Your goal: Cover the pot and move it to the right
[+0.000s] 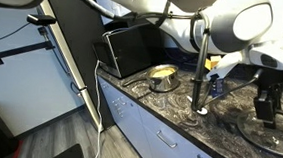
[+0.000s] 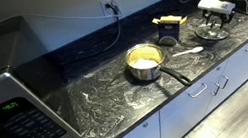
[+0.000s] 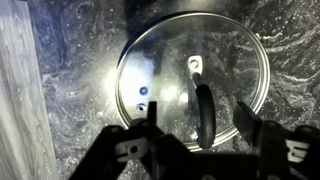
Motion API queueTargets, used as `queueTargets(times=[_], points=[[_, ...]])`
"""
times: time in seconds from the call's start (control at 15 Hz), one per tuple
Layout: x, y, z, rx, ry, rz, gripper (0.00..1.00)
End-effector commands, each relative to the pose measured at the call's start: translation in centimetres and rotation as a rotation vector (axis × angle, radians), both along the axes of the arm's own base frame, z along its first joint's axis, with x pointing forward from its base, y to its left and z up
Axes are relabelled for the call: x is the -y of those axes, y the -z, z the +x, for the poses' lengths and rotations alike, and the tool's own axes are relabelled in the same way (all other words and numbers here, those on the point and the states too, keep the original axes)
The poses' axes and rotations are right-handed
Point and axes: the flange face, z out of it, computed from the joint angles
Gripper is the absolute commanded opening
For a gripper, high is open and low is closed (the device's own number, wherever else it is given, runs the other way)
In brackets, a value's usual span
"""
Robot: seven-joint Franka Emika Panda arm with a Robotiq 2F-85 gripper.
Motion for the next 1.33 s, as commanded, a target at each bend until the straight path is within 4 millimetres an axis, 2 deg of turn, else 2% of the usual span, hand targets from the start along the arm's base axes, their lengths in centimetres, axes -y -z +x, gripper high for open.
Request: queueTargets(times=[0.0, 0.4, 0.53, 0.6, 0.93, 1.27], points=[[-0.1, 0.0, 0.5, -0.024, -0.012, -0.002, 0.47], [0.0, -0.2, 0.4, -0.017, -0.015, -0.016, 0.01], [-0.1, -1.0, -0.3, -0.026, -0.036, -0.025, 0.0], [-0.1, -1.8, -1.1, -0.034, -0.059, -0.027, 0.03], [-0.5, -6.4, -5.3, -0.058, -0.24, -0.067, 0.02], [-2.4, -10.9, -9.5, -0.084, -0.453, -0.08, 0.02]])
